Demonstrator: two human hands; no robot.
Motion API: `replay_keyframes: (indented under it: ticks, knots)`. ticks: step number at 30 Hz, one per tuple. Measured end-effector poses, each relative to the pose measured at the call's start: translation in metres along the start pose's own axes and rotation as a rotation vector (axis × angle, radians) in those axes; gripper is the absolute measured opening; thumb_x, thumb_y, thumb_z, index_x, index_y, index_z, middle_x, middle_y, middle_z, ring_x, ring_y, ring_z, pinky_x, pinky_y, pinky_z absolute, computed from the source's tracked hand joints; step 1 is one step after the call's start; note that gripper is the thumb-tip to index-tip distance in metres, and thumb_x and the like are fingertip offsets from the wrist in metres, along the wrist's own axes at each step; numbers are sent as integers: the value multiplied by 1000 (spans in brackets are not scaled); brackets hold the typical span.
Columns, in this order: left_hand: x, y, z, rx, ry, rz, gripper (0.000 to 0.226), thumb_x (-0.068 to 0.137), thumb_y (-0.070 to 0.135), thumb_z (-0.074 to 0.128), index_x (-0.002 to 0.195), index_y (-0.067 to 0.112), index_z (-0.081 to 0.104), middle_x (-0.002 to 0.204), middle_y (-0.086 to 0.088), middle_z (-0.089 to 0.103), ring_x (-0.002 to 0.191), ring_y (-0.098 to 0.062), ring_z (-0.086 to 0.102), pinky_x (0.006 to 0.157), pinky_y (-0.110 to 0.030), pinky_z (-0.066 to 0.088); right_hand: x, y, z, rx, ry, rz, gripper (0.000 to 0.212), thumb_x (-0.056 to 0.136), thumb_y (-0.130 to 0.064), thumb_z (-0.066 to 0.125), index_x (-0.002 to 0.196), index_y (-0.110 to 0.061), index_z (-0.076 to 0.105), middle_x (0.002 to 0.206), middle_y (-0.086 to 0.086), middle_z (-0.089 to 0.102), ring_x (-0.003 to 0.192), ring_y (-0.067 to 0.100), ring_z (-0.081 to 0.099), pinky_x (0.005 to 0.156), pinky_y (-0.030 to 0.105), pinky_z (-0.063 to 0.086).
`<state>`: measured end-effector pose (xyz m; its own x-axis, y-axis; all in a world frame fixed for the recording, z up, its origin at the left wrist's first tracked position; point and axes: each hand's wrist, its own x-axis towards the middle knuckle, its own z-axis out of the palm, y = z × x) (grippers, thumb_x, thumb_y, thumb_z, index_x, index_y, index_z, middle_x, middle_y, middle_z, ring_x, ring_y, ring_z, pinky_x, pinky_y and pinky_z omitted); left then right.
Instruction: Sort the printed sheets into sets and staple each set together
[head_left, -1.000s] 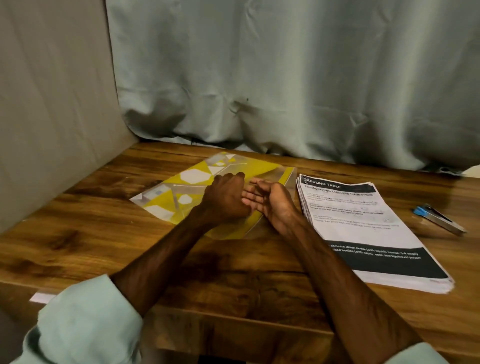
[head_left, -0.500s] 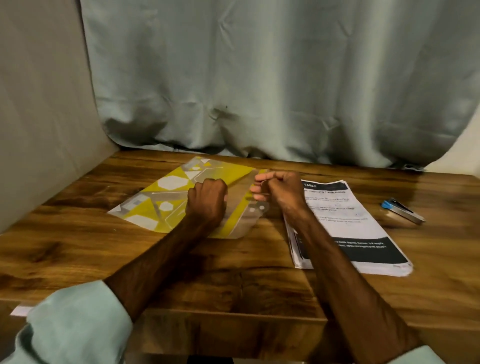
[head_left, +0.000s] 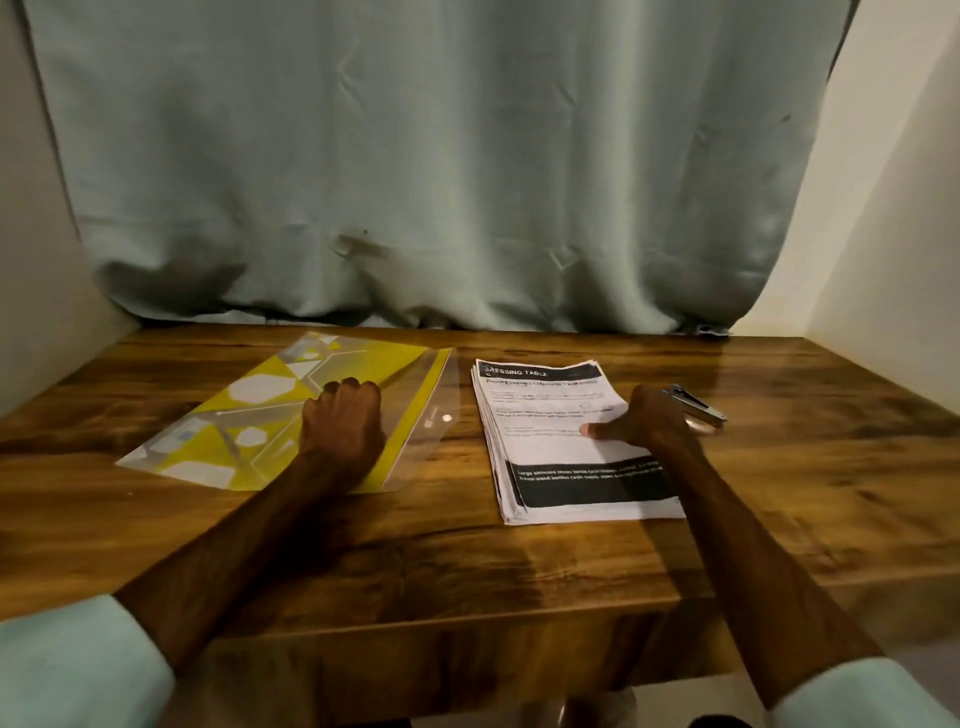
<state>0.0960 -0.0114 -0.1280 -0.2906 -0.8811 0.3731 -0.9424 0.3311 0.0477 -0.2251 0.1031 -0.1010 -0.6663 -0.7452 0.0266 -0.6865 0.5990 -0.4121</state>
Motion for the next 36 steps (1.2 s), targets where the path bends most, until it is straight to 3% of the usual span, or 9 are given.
replay_keyframes:
  ticks: [9, 13, 18, 22, 26, 30, 34, 36]
  knots:
    - [-1, -4, 1, -27, 6, 2, 19, 92, 17, 62, 109, 10, 63, 115, -14, 65, 111, -38, 59, 84, -45, 48, 18, 16, -5, 258, 54, 134, 60, 72, -25, 93, 117, 1, 62, 115, 18, 68, 108, 36, 63, 88, 48, 55]
    - [-1, -3, 3, -44, 13, 7, 16, 93, 16, 59, 107, 10, 63, 113, -14, 66, 109, -38, 60, 82, -45, 47, 24, 22, -4, 284, 60, 131, 52, 69, -28, 95, 103, 1, 68, 98, 17, 70, 98, 35, 66, 68, 40, 49]
    - [0, -3, 5, -59, 21, -10, 17, 92, 17, 59, 106, 10, 64, 111, -14, 66, 107, -38, 60, 82, -45, 47, 24, 20, -5, 198, 73, 106, 41, 84, -33, 83, 104, 0, 70, 107, 19, 71, 100, 35, 66, 70, 38, 47]
    - [0, -2, 5, -53, 17, -12, 16, 92, 17, 59, 106, 10, 64, 110, -13, 67, 107, -37, 61, 81, -45, 47, 16, 15, 0, 110, 163, 51, 31, 87, -23, 81, 109, -4, 69, 106, 15, 70, 100, 31, 66, 71, 34, 45]
    - [0, -2, 5, -50, 14, -14, 16, 93, 19, 59, 106, 11, 64, 111, -12, 67, 107, -36, 61, 82, -45, 48, 4, 7, 7, 60, 309, -18, 21, 85, -13, 78, 105, -10, 72, 103, 11, 73, 95, 30, 69, 72, 36, 56]
    - [-1, -2, 6, -47, 9, -15, 17, 94, 22, 60, 107, 12, 65, 113, -12, 67, 109, -36, 61, 83, -45, 47, -9, -5, 8, 44, 341, -69, 24, 88, -8, 75, 112, -8, 72, 109, 14, 73, 101, 33, 69, 77, 38, 58]
    - [-1, -3, 7, -54, 32, -8, 15, 94, 21, 60, 105, 11, 65, 110, -12, 67, 107, -37, 61, 81, -44, 47, -18, -13, 12, 37, 306, -171, 24, 90, -10, 73, 113, -7, 69, 111, 15, 71, 102, 31, 68, 68, 30, 48]
    - [0, -3, 7, -54, 32, -9, 15, 94, 20, 59, 104, 11, 65, 110, -12, 67, 106, -36, 61, 80, -44, 47, -19, -15, 14, 53, 277, -206, 31, 88, -12, 76, 117, -9, 64, 116, 13, 69, 103, 29, 67, 69, 31, 51]
